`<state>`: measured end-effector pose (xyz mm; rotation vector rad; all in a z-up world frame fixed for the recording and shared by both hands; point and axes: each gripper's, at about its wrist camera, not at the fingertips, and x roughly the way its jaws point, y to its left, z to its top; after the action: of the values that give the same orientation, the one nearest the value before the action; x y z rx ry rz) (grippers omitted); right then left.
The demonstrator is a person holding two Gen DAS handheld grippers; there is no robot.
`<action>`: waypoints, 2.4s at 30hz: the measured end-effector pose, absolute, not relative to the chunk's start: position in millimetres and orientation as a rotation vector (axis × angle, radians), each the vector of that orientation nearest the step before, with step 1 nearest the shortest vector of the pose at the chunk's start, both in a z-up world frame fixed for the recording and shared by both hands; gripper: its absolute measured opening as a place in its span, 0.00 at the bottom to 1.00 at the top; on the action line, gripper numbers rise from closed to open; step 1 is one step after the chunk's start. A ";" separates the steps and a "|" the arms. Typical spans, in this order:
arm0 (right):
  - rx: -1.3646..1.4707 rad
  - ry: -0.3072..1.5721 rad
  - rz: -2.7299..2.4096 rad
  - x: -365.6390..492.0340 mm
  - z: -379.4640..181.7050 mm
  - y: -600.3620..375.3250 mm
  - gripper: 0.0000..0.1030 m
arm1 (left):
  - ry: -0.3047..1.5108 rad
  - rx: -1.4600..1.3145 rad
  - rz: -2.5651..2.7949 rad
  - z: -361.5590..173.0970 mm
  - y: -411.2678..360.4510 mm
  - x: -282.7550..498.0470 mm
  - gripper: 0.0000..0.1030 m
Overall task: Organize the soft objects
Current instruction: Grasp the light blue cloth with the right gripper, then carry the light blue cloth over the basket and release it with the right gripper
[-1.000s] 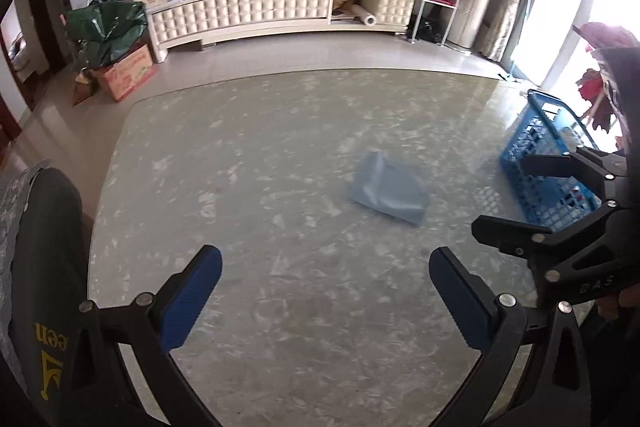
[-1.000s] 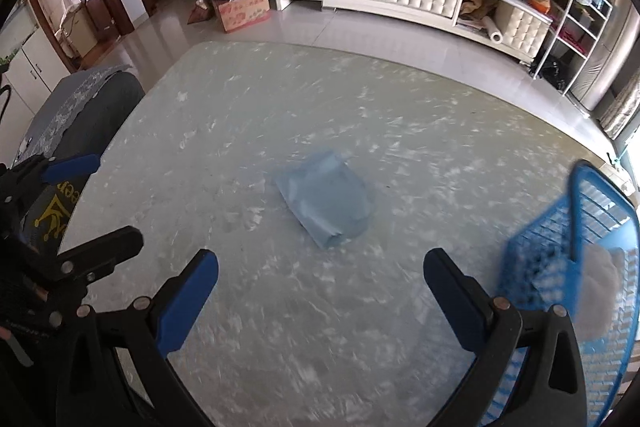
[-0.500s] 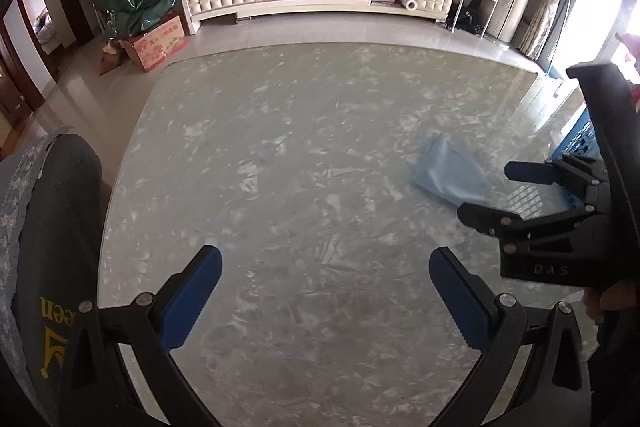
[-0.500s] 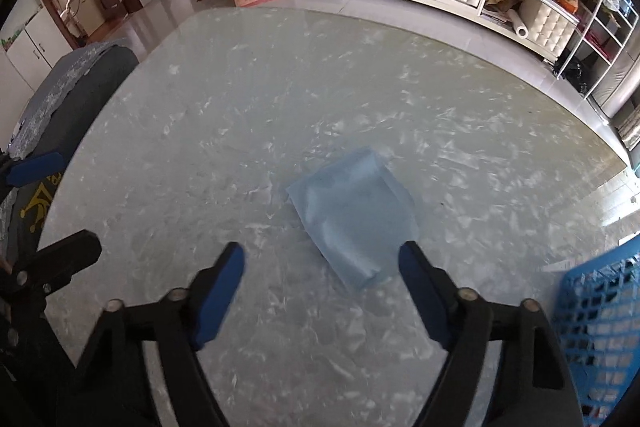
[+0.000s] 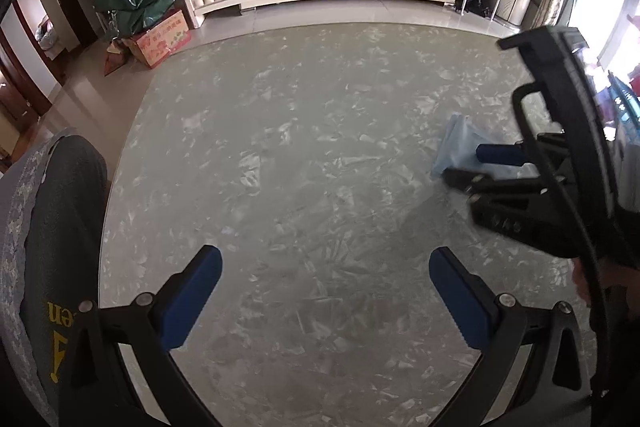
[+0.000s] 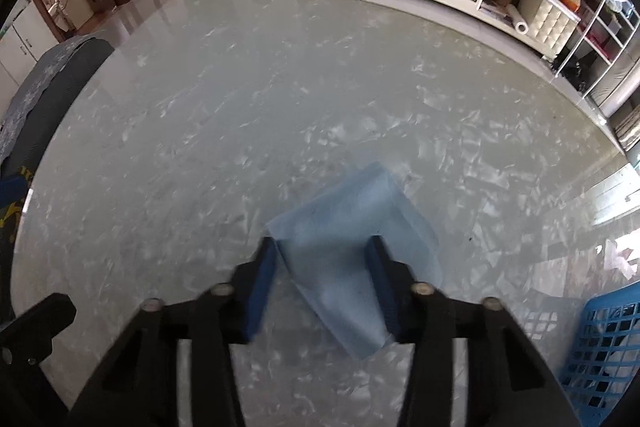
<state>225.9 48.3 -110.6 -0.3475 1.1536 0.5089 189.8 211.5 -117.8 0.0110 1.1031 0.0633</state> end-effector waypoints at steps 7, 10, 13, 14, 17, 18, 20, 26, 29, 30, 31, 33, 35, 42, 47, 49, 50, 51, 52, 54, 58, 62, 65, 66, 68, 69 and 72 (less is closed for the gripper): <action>-0.367 1.129 0.523 209.8 -110.2 45.2 0.34 | 1.117 -0.014 0.101 -122.5 220.9 192.4 1.00; -0.380 1.109 0.535 212.5 -114.9 43.5 0.30 | 1.115 -0.021 0.106 -122.2 222.3 192.9 1.00; -0.392 1.093 0.520 205.5 -116.6 37.8 0.08 | 1.113 -0.020 0.105 -121.2 222.4 192.4 1.00; -0.397 1.091 0.517 205.6 -116.5 36.2 0.07 | 1.112 -0.020 0.104 -121.0 222.3 192.4 1.00; -0.403 1.095 0.531 207.1 -116.6 34.0 0.05 | 1.107 -0.023 0.105 -120.4 223.5 192.1 1.00; -0.400 1.099 0.530 207.5 -116.5 33.6 0.04 | 1.106 -0.025 0.105 -120.3 223.9 192.2 1.00; -0.373 1.112 0.537 208.6 -115.3 31.5 0.04 | 1.100 -0.029 0.101 -118.8 224.1 192.2 1.00; -0.366 1.077 0.565 196.7 -96.0 30.5 0.03 | 1.087 -0.034 0.084 -115.1 221.1 193.6 1.00; -0.350 1.061 0.585 191.2 -81.2 29.5 0.03 | 1.079 -0.033 0.072 -112.1 217.2 193.8 1.00; -0.343 1.054 0.591 188.0 -74.9 28.3 0.03 | 1.076 -0.033 0.069 -111.2 216.2 193.9 1.00; -0.342 1.048 0.594 185.4 -71.3 27.5 0.03 | 1.072 -0.034 0.065 -109.8 214.8 193.5 1.00; -0.339 1.036 0.599 177.6 -60.6 24.7 0.03 | 1.062 -0.035 0.055 -106.3 211.6 193.0 1.00; -0.330 1.019 0.599 171.1 -49.4 19.7 0.03 | 1.050 -0.043 0.039 -101.6 208.4 191.9 1.00; -0.308 0.983 0.576 156.7 -18.9 -5.2 0.03 | 1.007 -0.055 -0.007 -82.4 193.3 186.2 1.00; -0.290 0.960 0.541 146.3 -4.0 -27.0 0.03 | 0.967 -0.043 -0.052 -64.2 170.9 178.7 1.00; -0.277 0.951 0.524 141.6 3.0 -37.4 0.03 | 0.948 -0.033 -0.073 -55.7 158.9 174.8 1.00; -0.270 0.947 0.517 140.3 5.1 -40.4 0.03 | 0.937 -0.029 -0.084 -51.6 153.1 173.2 1.00; -0.260 0.941 0.507 138.2 8.6 -46.0 0.03 | 0.931 -0.025 -0.088 -49.5 148.4 172.4 1.00; -0.253 0.939 0.501 137.2 10.6 -48.6 0.03 | 0.918 -0.017 -0.100 -44.5 140.2 170.7 1.00; -0.239 0.937 0.489 136.0 15.4 -58.4 0.03 | 0.900 0.000 -0.126 -37.3 126.9 168.8 1.00; -0.230 0.922 0.460 131.0 22.5 -75.0 0.03 | 0.873 0.021 -0.168 -26.6 103.2 164.6 1.00; -0.208 0.907 0.429 127.1 30.5 -94.9 0.03 | 0.850 0.039 -0.205 -15.8 80.0 161.5 1.00; -0.196 0.895 0.410 122.5 34.2 -105.6 0.03 | 0.838 0.051 -0.218 -13.4 67.8 160.2 1.00; -0.194 0.894 0.405 119.9 34.0 -104.7 0.03 | 0.838 0.053 -0.221 -13.2 64.8 160.9 1.00; -0.191 0.893 0.391 117.8 34.8 -112.9 0.03 | 0.841 0.051 -0.220 -13.6 58.5 162.1 1.00; -0.189 0.891 0.384 116.6 34.8 -116.1 0.03 | 0.845 0.051 -0.216 -13.6 56.7 162.7 1.00; -0.178 0.891 0.363 114.7 33.8 -125.6 0.03 | 0.847 0.054 -0.209 -11.7 46.6 163.6 1.00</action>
<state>114.7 -125.6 33.8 -0.1776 0.8908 0.3634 163.6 46.6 -11.7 0.0538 0.8467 -0.2092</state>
